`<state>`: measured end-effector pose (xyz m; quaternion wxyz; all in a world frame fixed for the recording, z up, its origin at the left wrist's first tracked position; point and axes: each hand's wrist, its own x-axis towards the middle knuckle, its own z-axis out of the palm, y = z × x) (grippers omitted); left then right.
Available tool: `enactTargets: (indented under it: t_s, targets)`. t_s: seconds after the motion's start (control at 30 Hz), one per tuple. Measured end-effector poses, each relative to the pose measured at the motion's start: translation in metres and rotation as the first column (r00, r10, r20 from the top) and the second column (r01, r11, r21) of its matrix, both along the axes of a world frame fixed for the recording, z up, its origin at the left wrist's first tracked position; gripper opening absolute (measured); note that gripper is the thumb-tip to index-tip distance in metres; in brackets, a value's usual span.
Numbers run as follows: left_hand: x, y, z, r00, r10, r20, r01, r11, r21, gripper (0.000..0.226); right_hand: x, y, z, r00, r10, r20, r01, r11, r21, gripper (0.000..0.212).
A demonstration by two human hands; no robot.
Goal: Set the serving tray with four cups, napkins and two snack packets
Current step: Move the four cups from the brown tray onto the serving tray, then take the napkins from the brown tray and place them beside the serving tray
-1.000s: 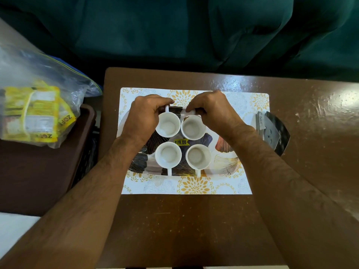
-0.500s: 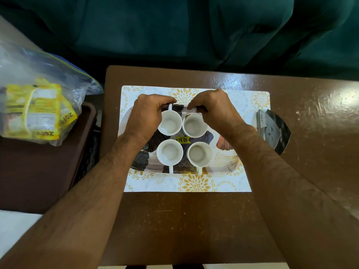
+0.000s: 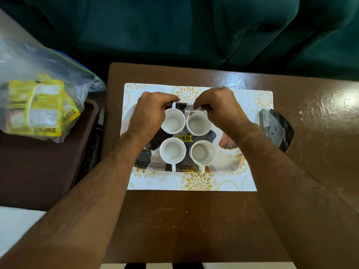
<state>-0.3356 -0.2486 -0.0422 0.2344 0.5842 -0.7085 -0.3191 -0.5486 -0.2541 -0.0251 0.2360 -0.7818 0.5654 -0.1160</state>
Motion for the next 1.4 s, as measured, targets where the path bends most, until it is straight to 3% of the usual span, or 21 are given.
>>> enactTargets:
  t_s: [0.53,0.73,0.83,0.93,1.2,1.4]
  targets:
    - [0.000,0.002,0.005,1.000,0.005,0.007,-0.005,1.000,0.013,0.044,0.005,0.004,0.003,0.997,-0.066,-0.036,0.066,0.998,0.023,0.040]
    - [0.009,0.008,0.015,0.998,0.037,0.045,-0.034,0.996,-0.077,0.027,0.011,0.006,0.013,0.987,-0.127,-0.094,0.128,0.992,0.002,0.059]
    - [0.020,0.013,0.022,0.994,0.070,0.084,-0.060,0.992,-0.110,0.029,0.022,0.007,0.024,0.986,-0.128,-0.107,0.125,0.991,-0.036,0.052]
    - [0.036,0.020,0.030,0.982,0.108,0.154,-0.088,0.988,-0.131,0.035,0.040,0.011,0.035,0.991,-0.089,-0.104,0.080,0.993,-0.089,0.039]
    - [0.120,0.061,0.056,0.945,0.197,0.261,-0.156,0.973,-0.169,0.043,0.129,0.034,0.047,0.989,0.028,-0.145,-0.043,0.993,-0.106,0.054]
    - [0.199,0.106,0.063,0.921,0.306,0.240,-0.269,0.947,-0.177,0.039,0.213,0.061,0.054,0.983,0.126,-0.134,-0.141,0.984,-0.113,0.056]
